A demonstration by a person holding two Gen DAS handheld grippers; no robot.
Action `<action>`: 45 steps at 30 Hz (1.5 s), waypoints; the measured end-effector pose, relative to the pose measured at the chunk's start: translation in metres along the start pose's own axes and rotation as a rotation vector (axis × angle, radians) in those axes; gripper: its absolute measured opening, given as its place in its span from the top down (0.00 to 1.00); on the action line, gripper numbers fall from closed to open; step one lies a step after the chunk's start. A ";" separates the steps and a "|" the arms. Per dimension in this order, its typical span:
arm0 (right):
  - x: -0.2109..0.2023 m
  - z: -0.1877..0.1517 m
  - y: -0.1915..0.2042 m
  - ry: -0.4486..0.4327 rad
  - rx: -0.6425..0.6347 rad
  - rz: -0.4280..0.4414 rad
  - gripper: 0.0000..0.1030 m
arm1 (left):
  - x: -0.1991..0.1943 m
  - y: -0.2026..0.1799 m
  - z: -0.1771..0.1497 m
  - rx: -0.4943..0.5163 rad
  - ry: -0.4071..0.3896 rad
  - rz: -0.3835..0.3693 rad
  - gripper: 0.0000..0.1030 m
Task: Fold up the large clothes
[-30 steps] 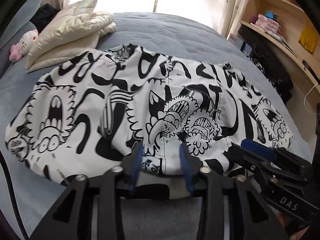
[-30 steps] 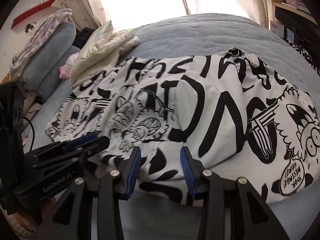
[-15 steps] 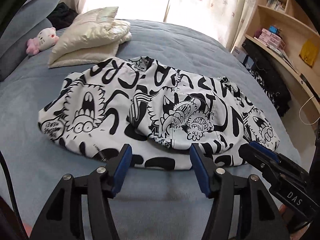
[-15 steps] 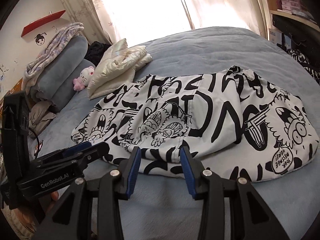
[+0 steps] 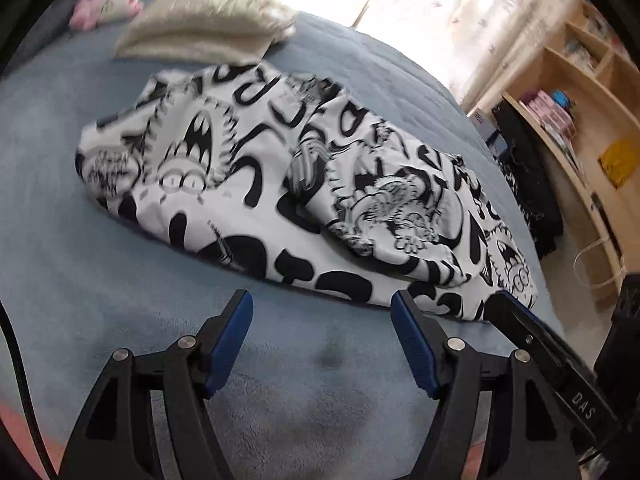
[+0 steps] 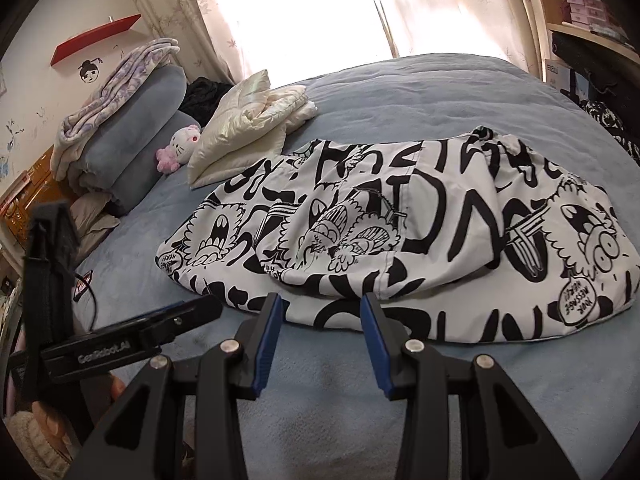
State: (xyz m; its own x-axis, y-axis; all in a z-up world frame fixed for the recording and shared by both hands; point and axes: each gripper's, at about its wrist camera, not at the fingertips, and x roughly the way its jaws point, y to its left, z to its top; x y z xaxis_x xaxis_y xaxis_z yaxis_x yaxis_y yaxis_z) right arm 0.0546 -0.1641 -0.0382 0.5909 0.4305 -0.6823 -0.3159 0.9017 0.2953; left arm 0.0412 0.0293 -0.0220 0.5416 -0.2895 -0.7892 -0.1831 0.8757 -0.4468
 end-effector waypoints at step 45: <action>0.121 0.034 -0.068 0.158 0.155 0.105 0.78 | 0.040 -0.172 0.100 0.432 -0.422 0.081 0.90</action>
State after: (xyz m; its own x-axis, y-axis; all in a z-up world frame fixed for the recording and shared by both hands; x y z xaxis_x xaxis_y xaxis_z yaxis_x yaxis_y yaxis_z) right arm 0.1728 -0.1724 -0.1178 0.4332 0.5214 -0.7352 -0.2442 0.8531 0.4611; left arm 0.1759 -0.0947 0.0658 0.8343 -0.1144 -0.5393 0.0642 0.9917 -0.1112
